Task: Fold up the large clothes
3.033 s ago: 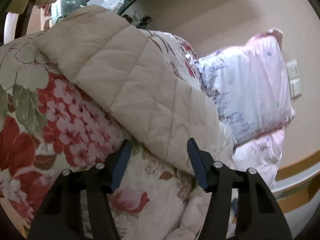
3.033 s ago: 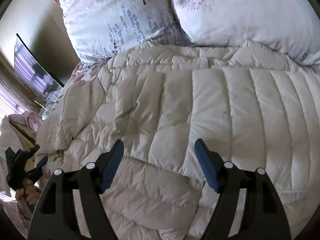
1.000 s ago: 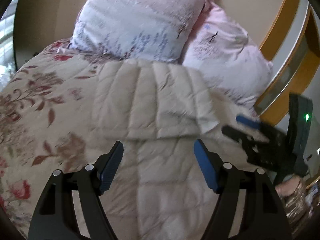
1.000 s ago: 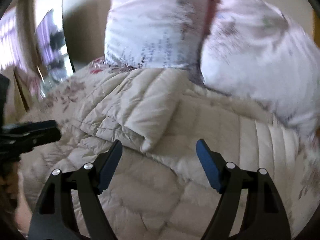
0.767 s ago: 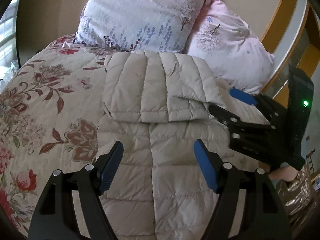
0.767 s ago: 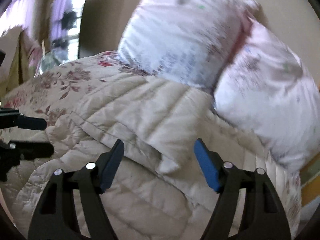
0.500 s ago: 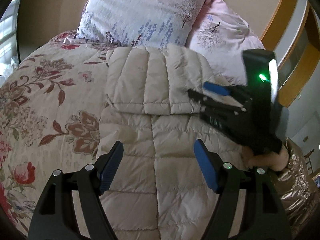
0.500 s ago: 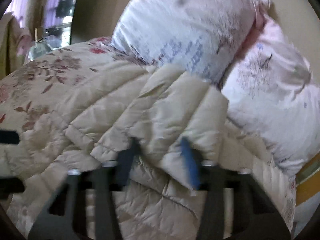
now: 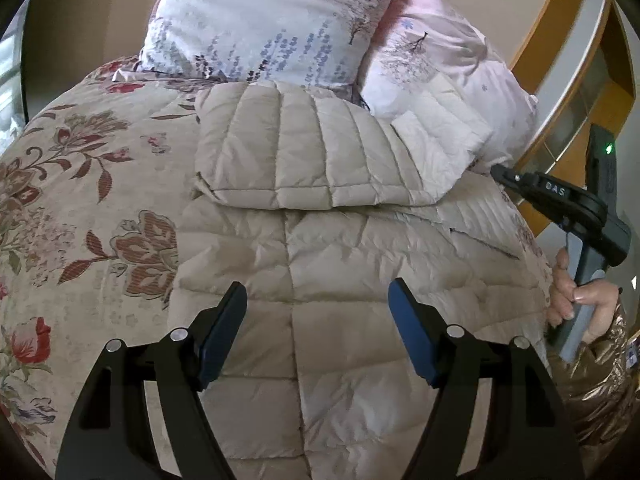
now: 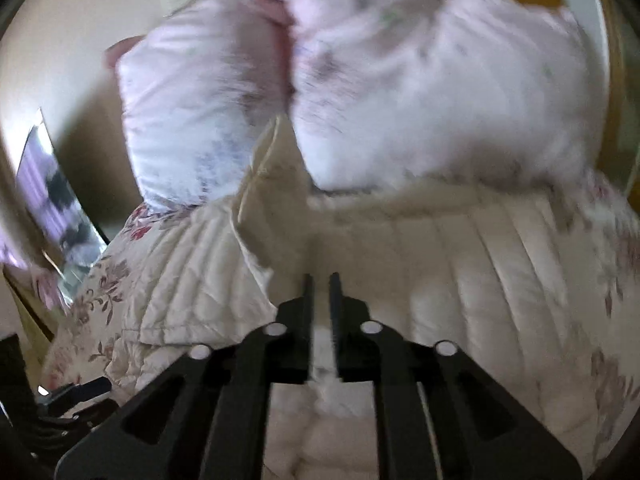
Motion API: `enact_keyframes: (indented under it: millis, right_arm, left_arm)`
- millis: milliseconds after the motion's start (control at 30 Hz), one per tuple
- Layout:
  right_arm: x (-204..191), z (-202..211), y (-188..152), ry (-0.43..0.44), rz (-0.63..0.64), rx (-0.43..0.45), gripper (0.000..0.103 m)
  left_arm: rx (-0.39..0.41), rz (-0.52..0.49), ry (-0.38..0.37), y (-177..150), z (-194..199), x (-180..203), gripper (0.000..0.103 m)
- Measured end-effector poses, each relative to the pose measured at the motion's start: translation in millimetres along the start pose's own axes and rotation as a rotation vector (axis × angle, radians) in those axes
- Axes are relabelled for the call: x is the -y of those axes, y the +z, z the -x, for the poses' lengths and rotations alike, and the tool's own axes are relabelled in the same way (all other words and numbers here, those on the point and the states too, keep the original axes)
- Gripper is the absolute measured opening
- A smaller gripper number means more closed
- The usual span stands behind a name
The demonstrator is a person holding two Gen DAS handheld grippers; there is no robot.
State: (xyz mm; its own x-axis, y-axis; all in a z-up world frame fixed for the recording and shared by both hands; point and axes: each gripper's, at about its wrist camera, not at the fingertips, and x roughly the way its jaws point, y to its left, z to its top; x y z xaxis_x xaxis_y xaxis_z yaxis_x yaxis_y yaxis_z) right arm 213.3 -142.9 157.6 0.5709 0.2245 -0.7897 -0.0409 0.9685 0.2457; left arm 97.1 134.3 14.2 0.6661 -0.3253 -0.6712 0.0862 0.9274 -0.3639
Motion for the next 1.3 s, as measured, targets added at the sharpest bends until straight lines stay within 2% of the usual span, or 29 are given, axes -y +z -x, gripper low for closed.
enact_keyframes:
  millis: [67,233,333,433,533,633,667,700,967,1167,1300]
  right_arm:
    - [22,-1,-2,0.016,-0.073,-0.022,0.058]
    - [63,-19,-1,0.104,-0.274,-0.102,0.059]
    - [72,-37,-2,0.092,-0.331,-0.137,0.059]
    - [79,-56,-4,0.1,-0.392,-0.175,0.053]
    - [82,-69,-5,0.117,-0.422,-0.203,0.047]
    - [79,-79,-2,0.135,-0.413,-0.206,0.026]
    - [78,-80,-1,0.136,-0.405,-0.202,0.012]
    - [75,-79,1,0.142,-0.39,-0.195,0.008]
    - [71,-29,-7,0.161,-0.329,-0.102,0.005]
    - [73,-14,-32,0.16,-0.327,-0.131,0.005]
    - [80,-24,-45,0.123,-0.343,-0.173,0.005]
  left_arm:
    - [-0.005,-0.005,0.003,0,-2,2,0.076]
    - [-0.006,-0.025,0.024,-1,-1,8,0.084]
    - [-0.012,-0.049,0.056,-2,0,11,0.089]
    - [-0.022,-0.063,0.083,-3,0,11,0.09]
    - [-0.03,-0.053,0.077,-4,0,8,0.09]
    - [-0.035,-0.045,0.066,-5,-1,7,0.09]
    - [-0.036,-0.044,0.065,-6,0,7,0.09]
    - [-0.035,-0.042,0.061,-6,0,7,0.09]
    - [0.005,-0.01,0.051,-10,9,-4,0.09]
    - [0.019,0.023,0.065,-11,17,-18,0.09]
    - [0.029,0.043,0.085,-12,23,-27,0.09]
